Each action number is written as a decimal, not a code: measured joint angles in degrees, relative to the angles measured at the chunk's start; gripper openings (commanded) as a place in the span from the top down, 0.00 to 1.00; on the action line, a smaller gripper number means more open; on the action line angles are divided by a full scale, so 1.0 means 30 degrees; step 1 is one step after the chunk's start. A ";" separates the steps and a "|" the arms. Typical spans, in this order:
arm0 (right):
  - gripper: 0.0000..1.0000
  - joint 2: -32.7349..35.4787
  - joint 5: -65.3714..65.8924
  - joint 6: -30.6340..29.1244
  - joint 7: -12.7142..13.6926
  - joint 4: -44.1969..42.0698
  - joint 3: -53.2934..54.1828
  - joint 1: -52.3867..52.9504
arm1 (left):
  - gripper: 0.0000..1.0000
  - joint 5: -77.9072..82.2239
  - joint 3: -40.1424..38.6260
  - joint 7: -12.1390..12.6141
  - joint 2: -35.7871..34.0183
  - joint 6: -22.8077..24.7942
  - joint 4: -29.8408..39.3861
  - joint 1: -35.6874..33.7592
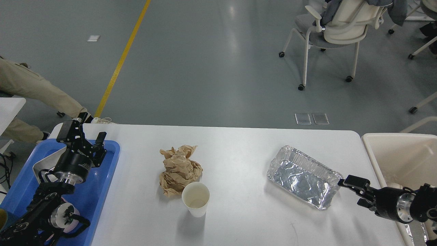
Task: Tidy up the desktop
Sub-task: 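Slide the right gripper to the foil tray's near edge and grasp it, then lift the foil tray with the right gripper and tilt it upright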
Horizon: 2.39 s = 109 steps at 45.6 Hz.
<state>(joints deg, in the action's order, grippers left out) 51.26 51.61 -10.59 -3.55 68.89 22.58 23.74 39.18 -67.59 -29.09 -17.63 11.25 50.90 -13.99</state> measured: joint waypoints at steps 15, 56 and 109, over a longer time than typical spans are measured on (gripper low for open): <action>0.00 -0.1727 0.0286 -0.0014 -0.0424 -0.0880 -0.0894 0.0033 | 0.03 0.0006 -0.0002 -0.0072 -0.0040 0.0000 -0.0001 0.0202; 0.00 -0.4479 0.0288 -0.0162 -0.0603 -0.3678 -0.0962 0.0993 | 0.03 0.0025 -0.0076 -0.0499 -0.0011 0.0000 0.0024 0.0850; 0.62 -0.5102 0.2043 -0.0112 -0.1042 -0.4286 -0.1021 0.1224 | 0.03 0.0007 -0.0236 -0.0822 -0.0012 0.0000 0.0170 0.1197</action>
<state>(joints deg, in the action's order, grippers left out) 35.96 57.74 -10.93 -6.68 56.03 19.51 27.41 39.20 -68.29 -31.56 -17.67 11.25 51.41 -10.40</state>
